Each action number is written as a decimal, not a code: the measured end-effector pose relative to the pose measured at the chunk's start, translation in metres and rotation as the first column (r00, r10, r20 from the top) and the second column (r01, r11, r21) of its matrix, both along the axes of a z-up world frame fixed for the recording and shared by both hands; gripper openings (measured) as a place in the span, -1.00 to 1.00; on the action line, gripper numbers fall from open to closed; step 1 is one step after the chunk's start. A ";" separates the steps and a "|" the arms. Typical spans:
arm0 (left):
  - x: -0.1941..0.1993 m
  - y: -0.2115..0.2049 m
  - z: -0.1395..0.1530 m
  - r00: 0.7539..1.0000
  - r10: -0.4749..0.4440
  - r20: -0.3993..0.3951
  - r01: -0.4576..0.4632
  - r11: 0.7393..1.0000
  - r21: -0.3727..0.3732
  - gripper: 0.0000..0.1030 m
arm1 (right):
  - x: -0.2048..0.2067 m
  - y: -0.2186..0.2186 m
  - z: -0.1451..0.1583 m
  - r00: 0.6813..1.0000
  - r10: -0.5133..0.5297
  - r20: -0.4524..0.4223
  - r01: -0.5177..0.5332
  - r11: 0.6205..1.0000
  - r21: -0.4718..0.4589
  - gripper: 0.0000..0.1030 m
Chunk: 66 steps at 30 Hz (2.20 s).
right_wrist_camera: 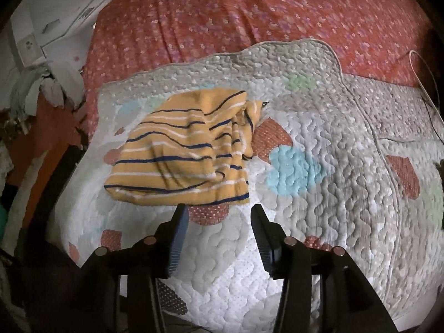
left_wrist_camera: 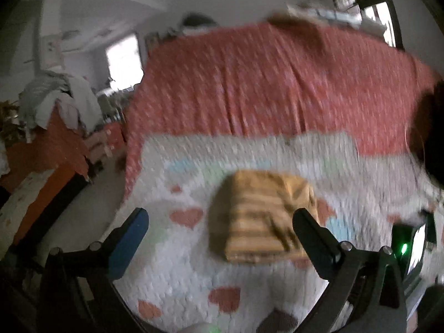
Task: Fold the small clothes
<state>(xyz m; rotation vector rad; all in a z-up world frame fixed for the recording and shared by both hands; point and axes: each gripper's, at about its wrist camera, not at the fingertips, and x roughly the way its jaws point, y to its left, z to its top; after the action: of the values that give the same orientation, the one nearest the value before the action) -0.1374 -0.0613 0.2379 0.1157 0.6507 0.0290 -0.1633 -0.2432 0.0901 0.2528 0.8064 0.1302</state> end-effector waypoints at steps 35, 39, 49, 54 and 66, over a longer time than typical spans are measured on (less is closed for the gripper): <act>0.008 -0.018 -0.093 0.935 -0.114 -0.335 0.098 0.993 -0.065 1.00 | 0.010 0.001 -0.016 0.999 -0.001 -0.040 -0.001 0.998 -0.070 0.08; 0.009 -0.017 -0.096 0.932 -0.111 -0.345 0.092 0.993 -0.073 1.00 | 0.011 0.002 -0.018 0.999 0.001 -0.046 -0.005 0.997 -0.079 0.08; 0.011 -0.012 -0.106 0.920 -0.107 -0.376 0.078 0.993 -0.090 1.00 | 0.014 0.004 -0.023 0.998 0.004 -0.063 -0.010 0.996 -0.093 0.08; 0.012 -0.011 -0.110 0.916 -0.109 -0.387 0.078 0.992 -0.096 1.00 | 0.015 0.004 -0.024 0.998 0.004 -0.067 -0.011 0.995 -0.096 0.09; 0.013 -0.009 -0.117 0.907 -0.107 -0.407 0.069 0.992 -0.106 1.00 | 0.017 0.007 -0.028 0.997 0.004 -0.079 -0.013 0.994 -0.107 0.10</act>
<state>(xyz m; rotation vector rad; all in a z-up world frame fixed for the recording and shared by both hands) -0.1244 -0.0700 0.1207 0.0646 1.0691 -0.1152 -0.1465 -0.2363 0.0621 0.1536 0.8896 0.0847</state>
